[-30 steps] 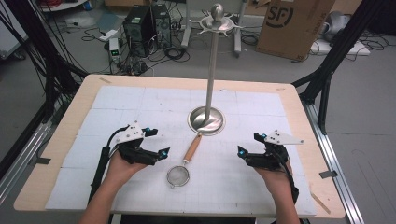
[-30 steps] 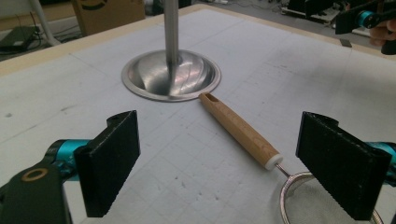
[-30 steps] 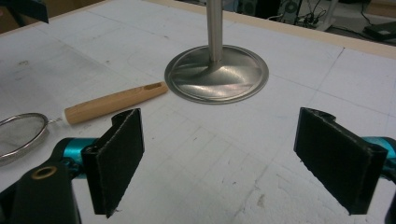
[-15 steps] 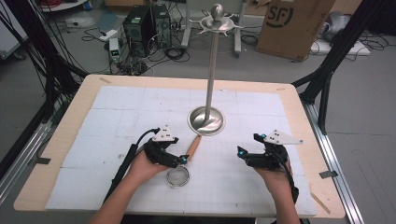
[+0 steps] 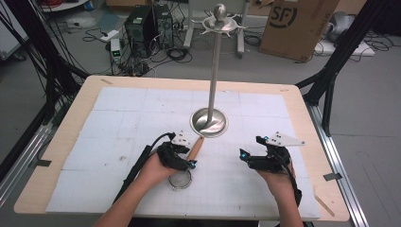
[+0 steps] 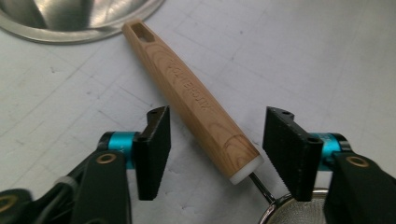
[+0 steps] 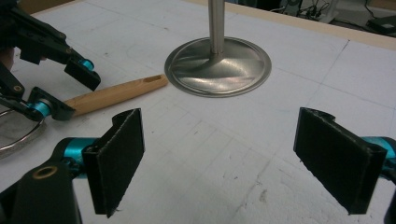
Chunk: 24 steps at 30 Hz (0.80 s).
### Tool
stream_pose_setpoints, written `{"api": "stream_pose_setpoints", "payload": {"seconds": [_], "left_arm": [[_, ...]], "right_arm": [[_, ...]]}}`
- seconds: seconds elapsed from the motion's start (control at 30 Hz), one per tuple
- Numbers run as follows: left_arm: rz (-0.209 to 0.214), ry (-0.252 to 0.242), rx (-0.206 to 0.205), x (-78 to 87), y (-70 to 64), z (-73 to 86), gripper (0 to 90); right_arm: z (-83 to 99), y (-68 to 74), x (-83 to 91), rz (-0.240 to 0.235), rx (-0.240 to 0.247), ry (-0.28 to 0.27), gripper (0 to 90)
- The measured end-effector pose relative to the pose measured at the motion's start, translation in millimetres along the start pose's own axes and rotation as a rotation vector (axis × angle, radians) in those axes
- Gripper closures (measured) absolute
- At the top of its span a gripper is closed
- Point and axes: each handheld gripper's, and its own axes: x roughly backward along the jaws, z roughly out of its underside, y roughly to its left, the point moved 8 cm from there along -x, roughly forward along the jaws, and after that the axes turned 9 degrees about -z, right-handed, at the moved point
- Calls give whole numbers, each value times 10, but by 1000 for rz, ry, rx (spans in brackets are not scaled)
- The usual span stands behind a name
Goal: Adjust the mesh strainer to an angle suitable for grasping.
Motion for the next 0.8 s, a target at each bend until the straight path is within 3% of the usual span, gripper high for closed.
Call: {"api": "stream_pose_setpoints", "payload": {"seconds": [0.07,0.2,0.47,0.8], "left_arm": [[-14,37,-25,-34,-17,10,467],[-9,50,-32,-15,-22,9,515],[2,81,-87,80,-39,51,635],[20,112,-151,180,-38,119,679]], "right_arm": [[2,-4,3,1,2,2,154],[7,-11,14,2,-6,0,154],[10,-12,10,3,-8,-1,154],[19,-10,0,5,-5,8,154]]}}
